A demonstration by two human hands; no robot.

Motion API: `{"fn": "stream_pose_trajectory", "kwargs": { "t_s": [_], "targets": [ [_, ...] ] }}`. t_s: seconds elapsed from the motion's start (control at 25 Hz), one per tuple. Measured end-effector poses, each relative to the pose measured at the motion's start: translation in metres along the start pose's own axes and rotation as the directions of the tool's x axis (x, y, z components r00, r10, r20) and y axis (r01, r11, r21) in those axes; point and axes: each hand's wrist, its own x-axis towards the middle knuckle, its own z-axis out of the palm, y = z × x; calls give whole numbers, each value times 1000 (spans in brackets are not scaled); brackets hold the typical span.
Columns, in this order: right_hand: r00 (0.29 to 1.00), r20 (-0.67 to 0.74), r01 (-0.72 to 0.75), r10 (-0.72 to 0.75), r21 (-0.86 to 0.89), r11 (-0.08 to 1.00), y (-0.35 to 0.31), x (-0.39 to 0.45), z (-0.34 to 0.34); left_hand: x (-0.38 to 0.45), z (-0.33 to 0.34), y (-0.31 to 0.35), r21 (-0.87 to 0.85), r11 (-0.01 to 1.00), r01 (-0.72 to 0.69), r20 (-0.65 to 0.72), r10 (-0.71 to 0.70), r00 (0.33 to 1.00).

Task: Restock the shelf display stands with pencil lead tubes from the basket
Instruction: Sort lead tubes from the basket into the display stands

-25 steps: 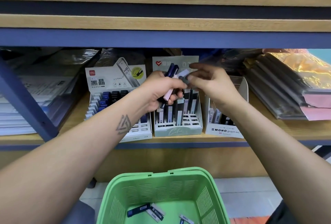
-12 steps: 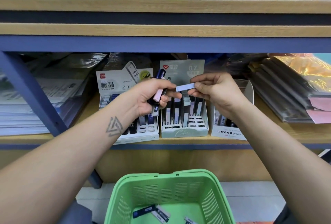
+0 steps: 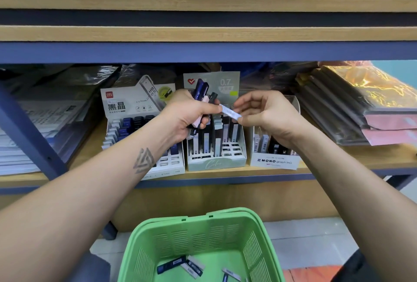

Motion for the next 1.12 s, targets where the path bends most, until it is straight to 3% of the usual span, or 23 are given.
{"fn": "stream_pose_trajectory", "kwargs": {
  "t_s": [0.16,0.32,0.6,0.76,1.12],
  "targets": [
    [998,55,47,-40,-143,989,-3,-8,-9,0,17,1,114,992,-52,52,46,998],
    [995,88,58,-41,-200,978,-4,-17,-23,0,37,0,106,993,-46,95,36,995],
    [955,-278,-25,-100,-414,910,14,-26,-61,5,60,-3,129,992,-15,119,-1,993],
    [973,-182,-23,-142,-689,724,28,-32,-62,4,67,-7,154,988,-12,136,-9,991],
    [983,-101,6,-150,-810,586,47,-34,-43,-1,62,-7,181,983,-24,137,-1,991]
  ]
}}
